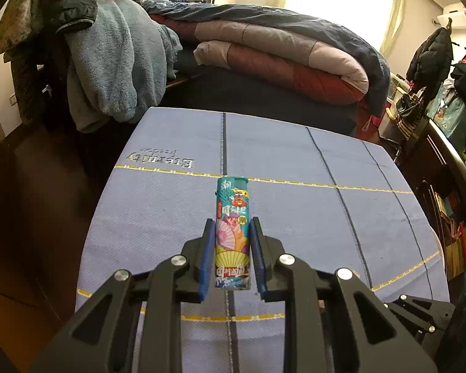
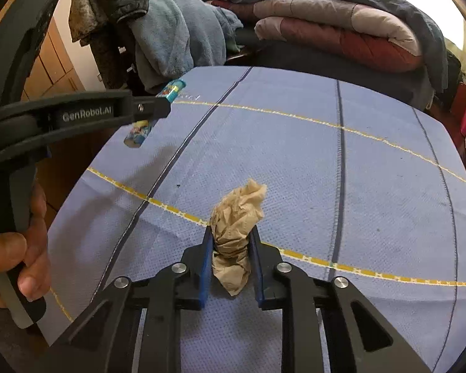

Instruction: Collect trash

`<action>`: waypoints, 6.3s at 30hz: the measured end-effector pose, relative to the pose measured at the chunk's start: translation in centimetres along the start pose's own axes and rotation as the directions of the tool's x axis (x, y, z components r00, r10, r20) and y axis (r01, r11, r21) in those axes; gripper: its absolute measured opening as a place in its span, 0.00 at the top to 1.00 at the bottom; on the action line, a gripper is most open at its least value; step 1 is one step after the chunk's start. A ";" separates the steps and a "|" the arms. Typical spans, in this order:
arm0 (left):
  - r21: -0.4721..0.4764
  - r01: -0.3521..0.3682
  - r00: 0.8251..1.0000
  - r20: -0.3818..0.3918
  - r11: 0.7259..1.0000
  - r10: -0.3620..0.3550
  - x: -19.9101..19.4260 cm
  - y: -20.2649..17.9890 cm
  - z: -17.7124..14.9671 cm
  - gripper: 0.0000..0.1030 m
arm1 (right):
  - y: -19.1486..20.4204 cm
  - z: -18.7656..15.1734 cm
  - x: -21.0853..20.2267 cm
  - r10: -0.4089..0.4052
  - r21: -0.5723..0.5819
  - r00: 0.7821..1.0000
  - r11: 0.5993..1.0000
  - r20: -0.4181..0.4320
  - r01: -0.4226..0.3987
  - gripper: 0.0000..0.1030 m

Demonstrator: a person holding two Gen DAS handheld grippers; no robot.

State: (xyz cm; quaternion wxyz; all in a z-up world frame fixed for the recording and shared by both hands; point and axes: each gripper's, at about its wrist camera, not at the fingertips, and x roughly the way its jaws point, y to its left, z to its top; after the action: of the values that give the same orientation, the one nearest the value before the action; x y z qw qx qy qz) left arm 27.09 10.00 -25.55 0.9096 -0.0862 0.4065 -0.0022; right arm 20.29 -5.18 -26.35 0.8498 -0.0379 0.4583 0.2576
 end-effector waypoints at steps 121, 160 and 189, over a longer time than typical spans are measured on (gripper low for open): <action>0.073 0.071 0.966 0.243 0.995 -0.087 -16.8 -15.2 -1.1 0.03 | -10.3 -5.4 -23.5 -0.435 0.387 0.835 0.873 0.337 0.298 0.04; 0.009 -0.062 0.780 0.624 0.998 0.043 -39.4 -9.6 -6.6 0.03 | 3.2 -6.0 -35.4 -0.482 0.297 0.629 0.875 0.610 0.383 0.04; 0.057 -0.059 0.760 0.650 0.997 0.008 -41.5 -10.6 -6.9 0.03 | 2.9 -6.3 -39.5 -0.509 0.344 0.552 0.859 0.661 0.380 0.04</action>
State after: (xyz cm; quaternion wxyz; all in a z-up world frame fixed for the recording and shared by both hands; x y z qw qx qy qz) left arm -5.09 1.53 2.27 0.9964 -0.0408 0.0679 0.0288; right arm -3.51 -20.43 2.04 0.9970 0.0219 0.0732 -0.0112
